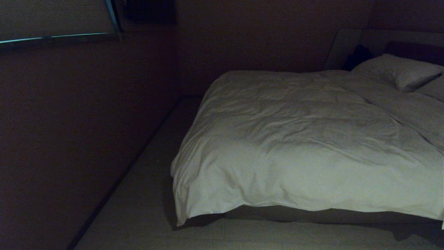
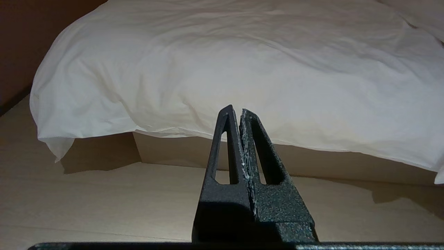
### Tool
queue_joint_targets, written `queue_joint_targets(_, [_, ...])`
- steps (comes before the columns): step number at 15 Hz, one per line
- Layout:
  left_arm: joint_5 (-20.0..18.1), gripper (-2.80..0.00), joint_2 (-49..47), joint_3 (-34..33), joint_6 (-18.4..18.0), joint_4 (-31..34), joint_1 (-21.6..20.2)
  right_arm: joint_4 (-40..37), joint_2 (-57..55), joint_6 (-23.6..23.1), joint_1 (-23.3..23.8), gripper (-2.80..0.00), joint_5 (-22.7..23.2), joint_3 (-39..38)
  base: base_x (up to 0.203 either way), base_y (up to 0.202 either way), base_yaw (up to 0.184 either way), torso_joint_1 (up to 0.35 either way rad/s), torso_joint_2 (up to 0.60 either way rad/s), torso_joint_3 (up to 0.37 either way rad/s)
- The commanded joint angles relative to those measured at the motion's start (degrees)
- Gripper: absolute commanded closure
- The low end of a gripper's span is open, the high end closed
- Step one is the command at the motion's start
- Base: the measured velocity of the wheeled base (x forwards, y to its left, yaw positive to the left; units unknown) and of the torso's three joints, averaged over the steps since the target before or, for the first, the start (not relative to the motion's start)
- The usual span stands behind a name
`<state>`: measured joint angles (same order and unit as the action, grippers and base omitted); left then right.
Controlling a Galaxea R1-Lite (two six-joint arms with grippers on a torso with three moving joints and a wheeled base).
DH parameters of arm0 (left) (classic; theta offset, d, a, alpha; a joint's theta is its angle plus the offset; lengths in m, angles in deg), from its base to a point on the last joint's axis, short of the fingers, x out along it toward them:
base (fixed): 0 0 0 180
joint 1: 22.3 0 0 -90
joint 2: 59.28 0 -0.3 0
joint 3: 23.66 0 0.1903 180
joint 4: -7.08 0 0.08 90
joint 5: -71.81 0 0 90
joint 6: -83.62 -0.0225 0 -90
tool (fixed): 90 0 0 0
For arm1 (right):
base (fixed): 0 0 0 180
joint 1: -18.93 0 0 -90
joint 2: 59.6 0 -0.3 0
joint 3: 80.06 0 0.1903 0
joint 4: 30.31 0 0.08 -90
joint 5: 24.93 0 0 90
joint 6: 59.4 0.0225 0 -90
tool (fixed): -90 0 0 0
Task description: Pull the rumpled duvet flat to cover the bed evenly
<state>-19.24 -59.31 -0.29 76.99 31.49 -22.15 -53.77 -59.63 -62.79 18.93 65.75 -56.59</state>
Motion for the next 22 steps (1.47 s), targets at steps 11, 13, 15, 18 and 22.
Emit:
queue_joint_targets(11, [-0.1, 0.0, 0.0, 0.0, 0.2, -0.1, 0.0, 0.0, -0.1, 0.0, 0.0, 0.0, 0.0, 0.0, 0.0, 0.107, -0.002, 0.0, 0.0, 0.0])
queue_joint_targets(13, [-0.1, 0.0, 0.0, 0.0, 0.2, -0.1, 0.0, 0.0, -0.1, 0.0, 0.0, 0.0, 0.0, 0.0, 0.0, 0.195, 0.0, 0.003, 0.01, 0.001])
queue_joint_targets(15, [-0.1, 0.0, 0.0, 0.0, 0.2, -0.1, 0.0, 0.0, 0.0, 0.0, -0.1, 0.0, 0.0, 0.0, 0.0, 0.195, -0.001, 0.004, 0.0, -0.001])
queue_joint_targets(18, [-0.1, 0.0, 0.0, 0.0, 0.0, 0.0, 0.0, 0.0, 0.0, 0.0, 0.0, 0.0, 0.0, 0.0, 0.0, 0.195, 0.001, 0.003, 0.0, 0.002])
queue_joint_targets(22, [0.0, 0.0, 0.0, 0.0, 0.0, 0.0, -0.1, 0.0, 0.0, 0.0, -0.1, 0.0, 0.0, 0.0, 0.0, 0.196, 0.0, 0.002, 0.0, -0.001])
